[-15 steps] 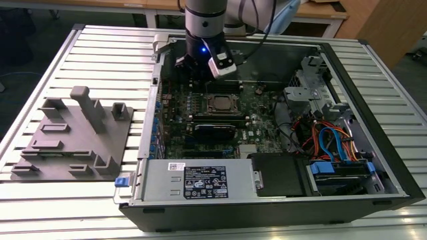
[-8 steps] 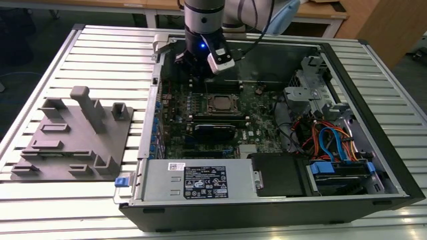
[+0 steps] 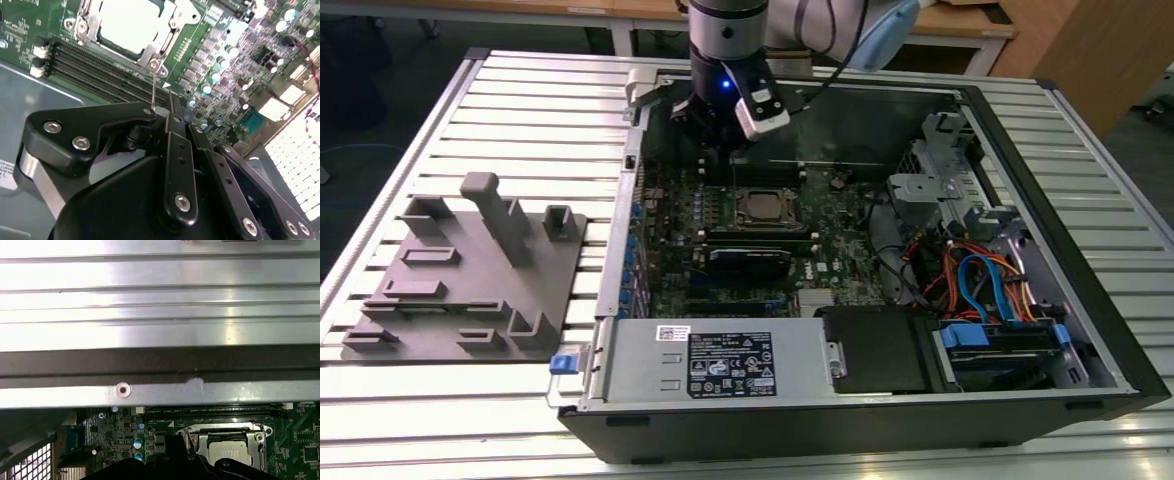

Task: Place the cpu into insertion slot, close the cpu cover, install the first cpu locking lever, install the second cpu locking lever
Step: 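Install the first cpu locking lever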

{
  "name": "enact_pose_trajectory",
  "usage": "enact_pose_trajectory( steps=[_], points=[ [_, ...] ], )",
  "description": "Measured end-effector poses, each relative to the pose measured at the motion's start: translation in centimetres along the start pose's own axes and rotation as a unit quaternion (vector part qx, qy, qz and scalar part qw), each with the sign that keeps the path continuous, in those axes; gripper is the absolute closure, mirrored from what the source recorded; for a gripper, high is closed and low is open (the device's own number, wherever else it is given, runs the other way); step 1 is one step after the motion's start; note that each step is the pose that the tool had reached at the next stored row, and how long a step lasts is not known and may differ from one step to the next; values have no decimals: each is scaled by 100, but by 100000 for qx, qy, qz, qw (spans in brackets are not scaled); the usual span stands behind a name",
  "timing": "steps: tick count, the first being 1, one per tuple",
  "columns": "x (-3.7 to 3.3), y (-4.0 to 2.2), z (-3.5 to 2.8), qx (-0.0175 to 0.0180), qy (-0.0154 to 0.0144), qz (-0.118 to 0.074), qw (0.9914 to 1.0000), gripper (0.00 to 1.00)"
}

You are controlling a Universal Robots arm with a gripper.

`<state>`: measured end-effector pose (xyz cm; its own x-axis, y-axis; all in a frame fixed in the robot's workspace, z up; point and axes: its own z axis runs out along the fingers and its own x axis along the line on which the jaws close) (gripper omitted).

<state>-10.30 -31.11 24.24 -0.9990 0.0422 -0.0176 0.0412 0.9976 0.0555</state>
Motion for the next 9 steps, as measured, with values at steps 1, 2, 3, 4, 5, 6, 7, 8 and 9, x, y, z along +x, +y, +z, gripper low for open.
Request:
enact_pose_trajectory(
  steps=[1,2,3,4,5,6,7,8,9],
  points=[
    [0,9,0,2,-2,3,100000,90],
    [0,13,1,2,-1,5,100000,90],
    [-2,16,1,-1,-1,0,100000,90],
    [-5,18,1,2,0,1,100000,90],
    [-9,19,1,5,4,2,100000,90],
    [-14,20,1,4,2,4,100000,90],
    [-21,21,1,1,-2,5,100000,90],
    [-30,21,2,1,-1,6,100000,90],
    [-40,22,2,-4,-6,8,100000,90]
  ],
)
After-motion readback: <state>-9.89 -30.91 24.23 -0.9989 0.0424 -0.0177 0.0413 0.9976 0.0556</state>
